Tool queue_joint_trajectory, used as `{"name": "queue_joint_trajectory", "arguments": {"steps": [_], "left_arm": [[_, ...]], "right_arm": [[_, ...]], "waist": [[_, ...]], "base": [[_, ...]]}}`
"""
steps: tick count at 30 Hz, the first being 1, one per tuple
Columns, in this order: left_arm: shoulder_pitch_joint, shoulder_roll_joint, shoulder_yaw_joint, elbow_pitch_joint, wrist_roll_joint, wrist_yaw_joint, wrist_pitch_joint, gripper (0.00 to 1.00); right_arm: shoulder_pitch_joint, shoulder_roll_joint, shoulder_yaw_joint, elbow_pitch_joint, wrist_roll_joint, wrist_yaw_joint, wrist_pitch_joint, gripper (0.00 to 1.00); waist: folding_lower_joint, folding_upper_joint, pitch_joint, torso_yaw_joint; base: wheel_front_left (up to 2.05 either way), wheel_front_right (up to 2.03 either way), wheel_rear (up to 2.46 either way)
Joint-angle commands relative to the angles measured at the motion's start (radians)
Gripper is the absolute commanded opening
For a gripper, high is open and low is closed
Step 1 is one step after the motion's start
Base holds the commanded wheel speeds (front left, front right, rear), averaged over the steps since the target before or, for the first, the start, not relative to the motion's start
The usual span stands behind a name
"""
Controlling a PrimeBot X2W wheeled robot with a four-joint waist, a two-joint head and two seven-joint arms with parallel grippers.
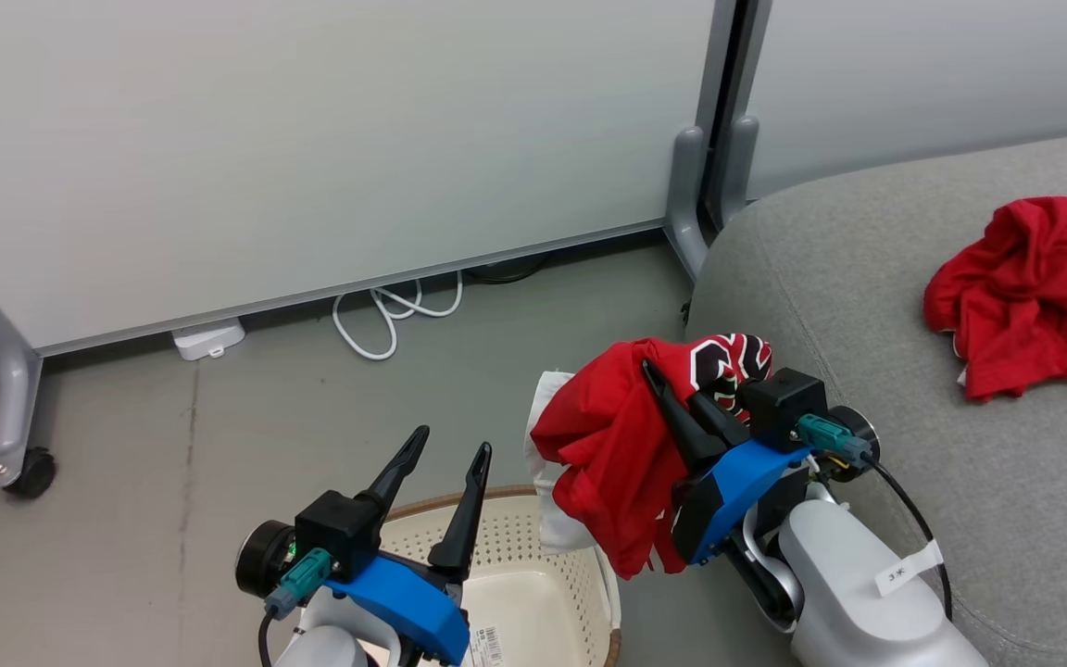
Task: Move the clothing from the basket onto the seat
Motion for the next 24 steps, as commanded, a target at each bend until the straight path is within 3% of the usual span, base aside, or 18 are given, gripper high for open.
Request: {"name": "queue_joint_trajectory", "arguments": {"steps": [1, 24], "left_arm": [[0.007, 0.001, 0.0, -0.002, 0.0, -0.002, -0.003, 1.0], [-0.01, 0.003, -0.013, -0.009, -0.006, -0.002, -0.003, 1.0]], "right_arm": [[-0.002, -0.001, 0.002, -0.002, 0.01, 0.0, -0.004, 0.0], [-0.002, -0.001, 0.003, -0.002, 0.008, 0.0, -0.004, 0.0]], "waist": [[0.0001, 0.0, 0.006, -0.031], [0.0001, 0.0, 0.034, -0.355]], "base": [[0.0, 0.0, 0.0], [0.0, 0.0, 0.0]]}}
